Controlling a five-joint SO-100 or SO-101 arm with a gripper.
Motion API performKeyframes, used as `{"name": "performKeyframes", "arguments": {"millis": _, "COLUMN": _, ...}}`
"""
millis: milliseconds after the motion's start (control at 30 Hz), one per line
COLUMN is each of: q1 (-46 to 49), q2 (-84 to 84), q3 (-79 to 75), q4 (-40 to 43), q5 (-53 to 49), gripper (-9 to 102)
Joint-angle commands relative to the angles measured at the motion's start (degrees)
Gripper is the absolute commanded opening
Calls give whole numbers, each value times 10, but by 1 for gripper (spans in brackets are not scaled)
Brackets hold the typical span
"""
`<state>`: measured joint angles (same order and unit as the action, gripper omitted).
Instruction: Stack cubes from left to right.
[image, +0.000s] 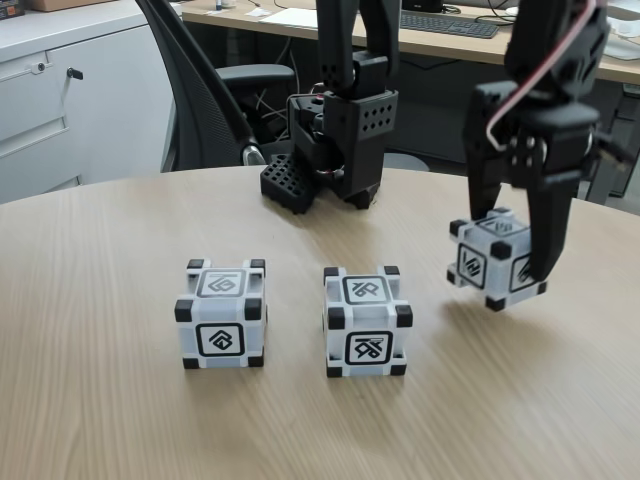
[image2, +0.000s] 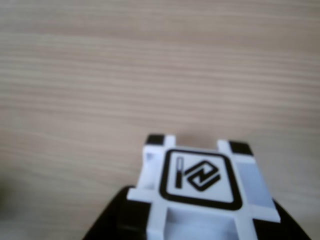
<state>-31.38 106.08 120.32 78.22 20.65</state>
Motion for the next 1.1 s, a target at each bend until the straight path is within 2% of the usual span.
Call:
{"name": "performKeyframes", "arguments": {"millis": 0, "q1": 4, "q2": 74, "q3": -7, "q4": 4, "q5": -7, "gripper": 0}}
{"name": "performKeyframes", "arguments": {"millis": 167, "q1": 22, "q2": 124, "q3": -6, "q4": 4, "q5": -20, "gripper": 0}}
{"name": "performKeyframes", "arguments": {"millis": 633, "q1": 222, "q2": 142, "q3": -13, "q4": 4, "q5": -168, "gripper": 0}}
{"name": "performKeyframes", "arguments": {"millis": 1067, "q1": 272, "q2": 257, "q3": -5, "q4": 4, "q5": -243, "gripper": 0}}
